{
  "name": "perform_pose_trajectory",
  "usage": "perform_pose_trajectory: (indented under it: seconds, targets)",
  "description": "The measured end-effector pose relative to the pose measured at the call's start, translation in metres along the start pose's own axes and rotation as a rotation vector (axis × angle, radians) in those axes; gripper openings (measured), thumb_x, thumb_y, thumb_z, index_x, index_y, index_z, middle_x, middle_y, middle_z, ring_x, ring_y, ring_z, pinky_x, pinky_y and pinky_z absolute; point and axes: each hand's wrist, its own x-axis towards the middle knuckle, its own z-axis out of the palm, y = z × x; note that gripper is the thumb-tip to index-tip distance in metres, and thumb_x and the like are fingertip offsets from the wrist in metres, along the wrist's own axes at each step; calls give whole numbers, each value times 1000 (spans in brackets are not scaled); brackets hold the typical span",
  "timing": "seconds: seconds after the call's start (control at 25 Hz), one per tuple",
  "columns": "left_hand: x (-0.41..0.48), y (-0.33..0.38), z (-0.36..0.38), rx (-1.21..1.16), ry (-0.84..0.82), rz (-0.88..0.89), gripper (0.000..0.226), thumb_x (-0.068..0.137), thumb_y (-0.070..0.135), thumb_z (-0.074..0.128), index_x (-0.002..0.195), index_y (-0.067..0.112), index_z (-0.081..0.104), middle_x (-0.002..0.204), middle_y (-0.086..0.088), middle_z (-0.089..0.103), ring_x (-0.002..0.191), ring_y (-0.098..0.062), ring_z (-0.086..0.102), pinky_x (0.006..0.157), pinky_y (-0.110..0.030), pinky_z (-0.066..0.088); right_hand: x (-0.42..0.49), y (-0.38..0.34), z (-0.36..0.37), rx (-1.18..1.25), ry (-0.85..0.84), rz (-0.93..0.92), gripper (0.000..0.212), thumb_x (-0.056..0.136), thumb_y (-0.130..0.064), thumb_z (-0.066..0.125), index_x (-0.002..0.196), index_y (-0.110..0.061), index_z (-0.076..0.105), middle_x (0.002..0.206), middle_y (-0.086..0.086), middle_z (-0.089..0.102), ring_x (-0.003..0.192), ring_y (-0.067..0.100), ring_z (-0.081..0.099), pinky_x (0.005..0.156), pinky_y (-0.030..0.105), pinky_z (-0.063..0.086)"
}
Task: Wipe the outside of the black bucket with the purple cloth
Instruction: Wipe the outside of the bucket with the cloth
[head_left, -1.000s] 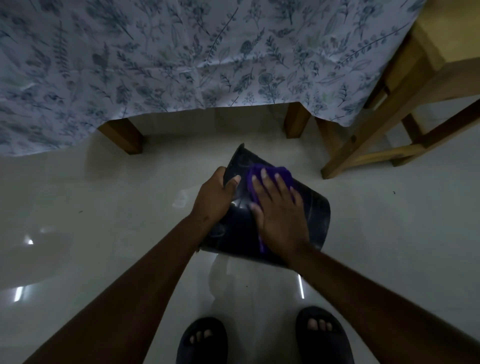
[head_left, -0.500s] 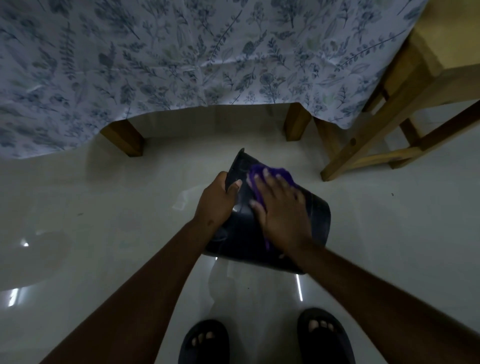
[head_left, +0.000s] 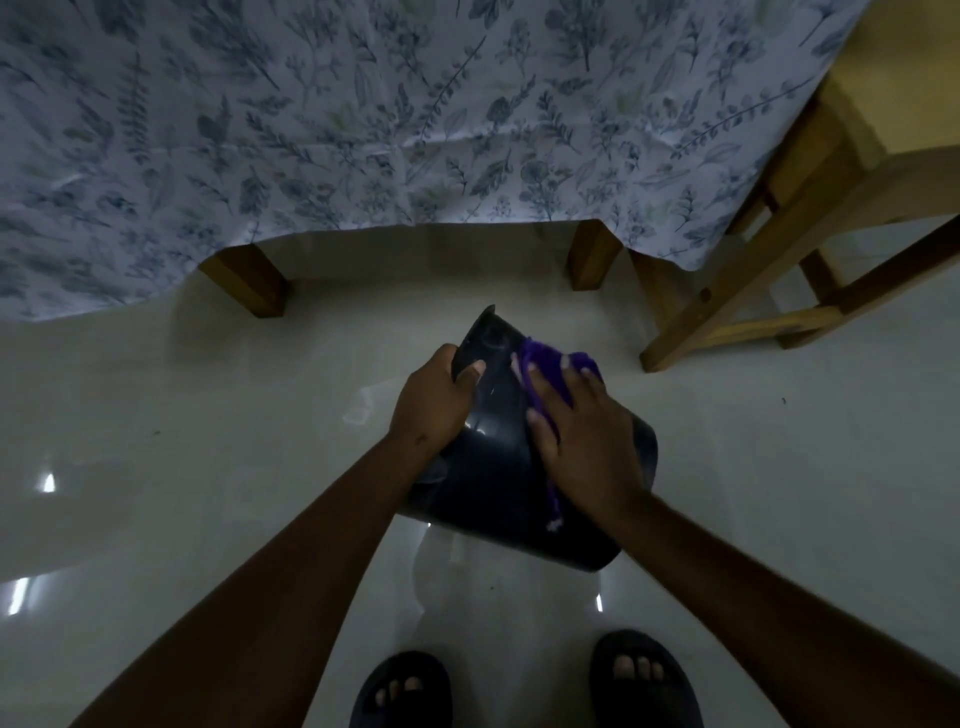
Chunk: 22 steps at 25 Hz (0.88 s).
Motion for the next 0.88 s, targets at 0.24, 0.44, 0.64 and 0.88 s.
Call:
perform_pose_trajectory:
  seconds: [0.24, 0.44, 0.64, 0.88]
  targets:
    - [-1, 0, -3, -38, -64, 20, 27, 99, 36, 42, 109, 13, 54, 96, -4, 64, 83, -19, 61, 67, -24, 46, 16, -17, 3, 27, -12, -82, 53, 99, -51, 12, 150, -37, 18, 160, 5, 23, 147, 30, 20, 113, 53, 22]
    - [-7, -7, -2, -8, 10, -6, 26, 98, 34, 44, 104, 12, 55, 91, -5, 64, 78, -20, 59, 62, -27, 43, 46, -2, -1, 141, -84, 129, 50, 99, -45, 17, 144, -29, 32, 147, 10, 44, 133, 35, 43, 103, 58, 39]
    - [4, 8, -2, -21, -41, 16, 26, 99, 36, 43, 105, 14, 55, 88, 0, 62, 78, -17, 61, 62, -24, 45, -41, -24, 14, -35, -2, -120, 58, 97, -54, 20, 152, -37, 12, 163, 4, 9, 149, 30, 8, 109, 49, 11]
    - [-38, -16, -9, 24, -11, 57, 30, 100, 36, 39, 109, 13, 55, 93, 0, 62, 83, -16, 61, 70, -22, 44, 42, 11, -4, 9, 20, -9, 54, 99, -47, 26, 150, -31, 21, 156, 8, 31, 141, 30, 29, 106, 51, 37]
